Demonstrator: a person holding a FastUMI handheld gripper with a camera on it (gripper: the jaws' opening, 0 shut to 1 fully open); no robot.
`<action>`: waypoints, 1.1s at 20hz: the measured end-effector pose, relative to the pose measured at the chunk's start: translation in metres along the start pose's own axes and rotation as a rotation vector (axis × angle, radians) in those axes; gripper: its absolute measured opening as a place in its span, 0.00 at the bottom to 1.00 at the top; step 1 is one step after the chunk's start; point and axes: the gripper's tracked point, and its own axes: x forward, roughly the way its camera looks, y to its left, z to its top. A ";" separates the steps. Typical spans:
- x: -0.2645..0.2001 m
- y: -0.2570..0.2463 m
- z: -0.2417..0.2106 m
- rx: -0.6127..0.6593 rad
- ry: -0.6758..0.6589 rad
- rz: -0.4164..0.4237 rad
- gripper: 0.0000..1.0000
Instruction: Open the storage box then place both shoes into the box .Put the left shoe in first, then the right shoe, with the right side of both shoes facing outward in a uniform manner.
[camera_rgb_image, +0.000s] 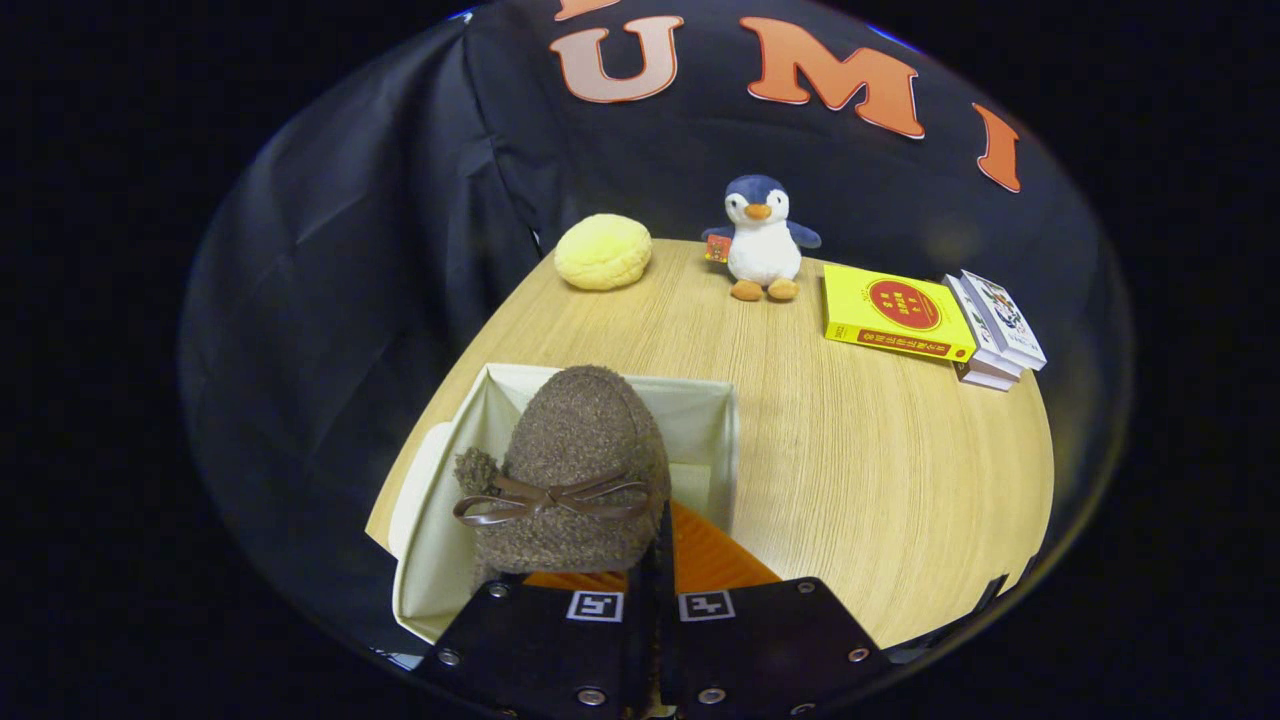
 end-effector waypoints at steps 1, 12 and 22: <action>0.005 -0.001 -0.006 -0.010 0.020 -0.025 0.06; -0.056 -0.004 -0.021 -0.058 0.056 0.140 0.40; -0.181 -0.127 0.068 -0.053 -0.399 0.156 0.80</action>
